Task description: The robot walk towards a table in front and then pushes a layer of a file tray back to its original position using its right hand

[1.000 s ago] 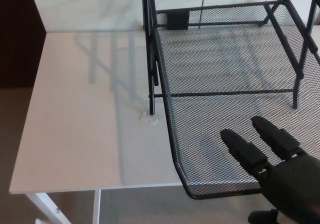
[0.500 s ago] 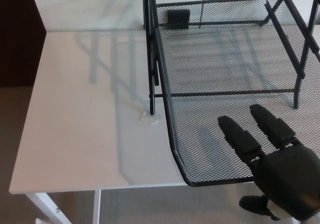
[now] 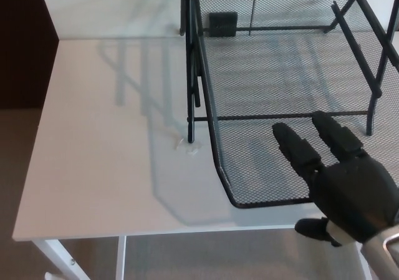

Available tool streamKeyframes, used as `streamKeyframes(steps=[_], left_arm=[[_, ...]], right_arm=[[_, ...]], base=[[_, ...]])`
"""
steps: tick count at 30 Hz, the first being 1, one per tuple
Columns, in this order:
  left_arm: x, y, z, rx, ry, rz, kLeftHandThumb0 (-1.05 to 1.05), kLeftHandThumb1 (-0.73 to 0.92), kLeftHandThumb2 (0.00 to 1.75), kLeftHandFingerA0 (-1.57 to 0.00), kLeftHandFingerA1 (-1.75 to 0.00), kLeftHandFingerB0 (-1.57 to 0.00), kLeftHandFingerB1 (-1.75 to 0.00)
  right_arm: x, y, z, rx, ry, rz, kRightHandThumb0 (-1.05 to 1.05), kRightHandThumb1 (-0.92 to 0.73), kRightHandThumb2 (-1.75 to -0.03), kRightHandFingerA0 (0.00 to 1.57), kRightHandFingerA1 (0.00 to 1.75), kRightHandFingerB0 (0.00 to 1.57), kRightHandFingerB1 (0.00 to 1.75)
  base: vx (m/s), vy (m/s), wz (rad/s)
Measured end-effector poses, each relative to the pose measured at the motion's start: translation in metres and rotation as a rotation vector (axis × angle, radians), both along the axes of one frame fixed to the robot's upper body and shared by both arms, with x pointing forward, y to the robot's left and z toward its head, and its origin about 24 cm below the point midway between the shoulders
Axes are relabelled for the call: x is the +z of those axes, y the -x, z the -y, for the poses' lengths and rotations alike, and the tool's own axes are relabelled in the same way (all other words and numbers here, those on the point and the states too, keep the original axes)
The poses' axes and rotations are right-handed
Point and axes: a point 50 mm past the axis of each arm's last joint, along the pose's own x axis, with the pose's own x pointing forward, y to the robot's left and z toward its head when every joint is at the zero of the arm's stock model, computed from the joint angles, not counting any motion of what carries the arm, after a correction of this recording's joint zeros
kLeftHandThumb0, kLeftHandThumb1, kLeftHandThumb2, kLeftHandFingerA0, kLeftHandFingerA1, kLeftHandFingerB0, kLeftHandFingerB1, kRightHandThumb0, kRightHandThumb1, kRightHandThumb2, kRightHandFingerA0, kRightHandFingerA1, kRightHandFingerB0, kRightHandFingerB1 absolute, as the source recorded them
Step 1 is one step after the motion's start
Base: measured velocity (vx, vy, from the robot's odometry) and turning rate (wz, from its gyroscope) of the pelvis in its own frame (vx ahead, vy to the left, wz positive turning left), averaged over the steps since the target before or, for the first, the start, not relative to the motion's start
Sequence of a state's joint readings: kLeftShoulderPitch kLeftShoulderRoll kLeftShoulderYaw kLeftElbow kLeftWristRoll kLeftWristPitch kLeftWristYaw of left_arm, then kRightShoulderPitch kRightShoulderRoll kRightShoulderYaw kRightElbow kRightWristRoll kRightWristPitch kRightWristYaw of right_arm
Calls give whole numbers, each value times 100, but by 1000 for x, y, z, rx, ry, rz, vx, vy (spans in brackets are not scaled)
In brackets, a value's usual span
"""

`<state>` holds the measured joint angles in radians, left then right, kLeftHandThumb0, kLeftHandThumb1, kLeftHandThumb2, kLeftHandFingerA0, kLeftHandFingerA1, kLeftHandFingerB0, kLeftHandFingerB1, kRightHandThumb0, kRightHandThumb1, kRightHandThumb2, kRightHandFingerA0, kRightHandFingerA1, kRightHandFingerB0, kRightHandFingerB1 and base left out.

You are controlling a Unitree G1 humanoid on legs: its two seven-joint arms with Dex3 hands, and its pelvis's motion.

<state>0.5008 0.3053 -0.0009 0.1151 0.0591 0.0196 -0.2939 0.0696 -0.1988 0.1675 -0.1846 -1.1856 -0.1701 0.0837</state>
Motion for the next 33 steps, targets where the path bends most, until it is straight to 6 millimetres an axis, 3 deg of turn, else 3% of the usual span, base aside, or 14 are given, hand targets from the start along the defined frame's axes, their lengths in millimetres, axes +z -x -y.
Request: streamKeyframes(steps=[4,5,6,33], left_arm=[[0,2,1,-5,-2,-5,-30,46,62,-44,-46,-38,-40],[-1,2,1,-7,-3,-9,-21,51,55,-48,-42,-40,-35],[-1,3,1,-9,-4,-11,-26,47,61,-44,-45,-40,-40],[3,-1,5,-47,-22,6,-29,47,61,-45,-46,-39,-40]], right_arm=[[0,-7,-3,-7,-1,5,-77,-46,-77,0,0,0,0],[1,-8,-4,-10,-1,7,-78,-47,-78,0,0,0,0],[1,-9,-5,-12,-1,7,-79,-49,-79,0,0,0,0],[21,-52,-39,-80,37,-6,-77,-50,-82,0,3,0,5]], base=[[0,0,0],[0,0,0],[0,0,0],[0,0,0]])
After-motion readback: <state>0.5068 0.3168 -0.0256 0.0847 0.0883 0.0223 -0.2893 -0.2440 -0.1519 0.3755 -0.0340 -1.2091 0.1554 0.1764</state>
